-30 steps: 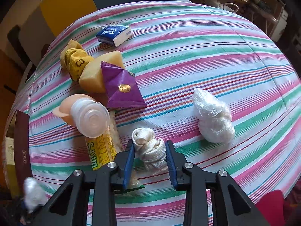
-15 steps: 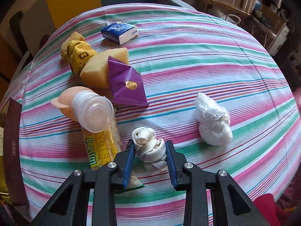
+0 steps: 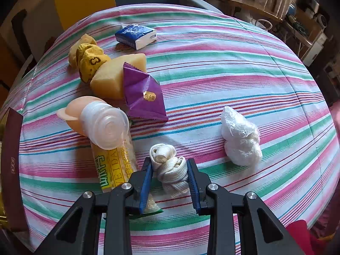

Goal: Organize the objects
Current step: 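Release the plastic bag in the tray with the left tool while the right tool grasps the rolled cloth, then carry the white rolled cloth into the tray and open the right tool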

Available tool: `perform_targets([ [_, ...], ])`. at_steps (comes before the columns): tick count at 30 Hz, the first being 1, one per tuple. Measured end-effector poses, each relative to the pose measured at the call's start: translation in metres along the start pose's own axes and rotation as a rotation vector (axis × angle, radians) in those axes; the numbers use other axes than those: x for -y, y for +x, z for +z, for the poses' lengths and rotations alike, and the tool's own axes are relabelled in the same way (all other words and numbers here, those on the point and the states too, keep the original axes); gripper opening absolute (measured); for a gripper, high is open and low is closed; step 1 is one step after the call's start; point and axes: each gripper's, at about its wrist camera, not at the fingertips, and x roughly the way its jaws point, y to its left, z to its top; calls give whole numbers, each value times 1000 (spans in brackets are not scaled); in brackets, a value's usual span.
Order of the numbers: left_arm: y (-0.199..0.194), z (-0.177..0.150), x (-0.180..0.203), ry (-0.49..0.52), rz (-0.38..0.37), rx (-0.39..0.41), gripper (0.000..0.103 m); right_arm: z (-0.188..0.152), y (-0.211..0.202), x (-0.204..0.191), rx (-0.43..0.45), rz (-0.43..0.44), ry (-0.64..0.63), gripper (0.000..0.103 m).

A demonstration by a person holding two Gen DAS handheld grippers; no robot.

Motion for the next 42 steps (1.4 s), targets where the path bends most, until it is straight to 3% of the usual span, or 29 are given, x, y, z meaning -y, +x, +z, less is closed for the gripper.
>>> perform_targets([
  [9,-57,-30,-1,-64,31,125,52,2,-12,5,63,-22,31,31],
  [13,-67,-39,2,-57,27,135,52,1,-33,6,159,-7,58,31],
  [21,-77,-50,1,-67,16,140,52,-4,-63,-33,246,62,-24,31],
  [25,-77,-52,-1,-71,10,137,52,-12,-82,-76,271,146,-106,31],
  [31,-74,-58,-12,-115,3,123,52,-30,-110,-172,278,320,-299,31],
  [36,-76,-64,-38,-181,30,121,52,-60,-111,-275,189,494,-493,31],
  [42,-81,-75,-71,-252,73,125,52,-109,-94,-384,52,614,-696,31],
])
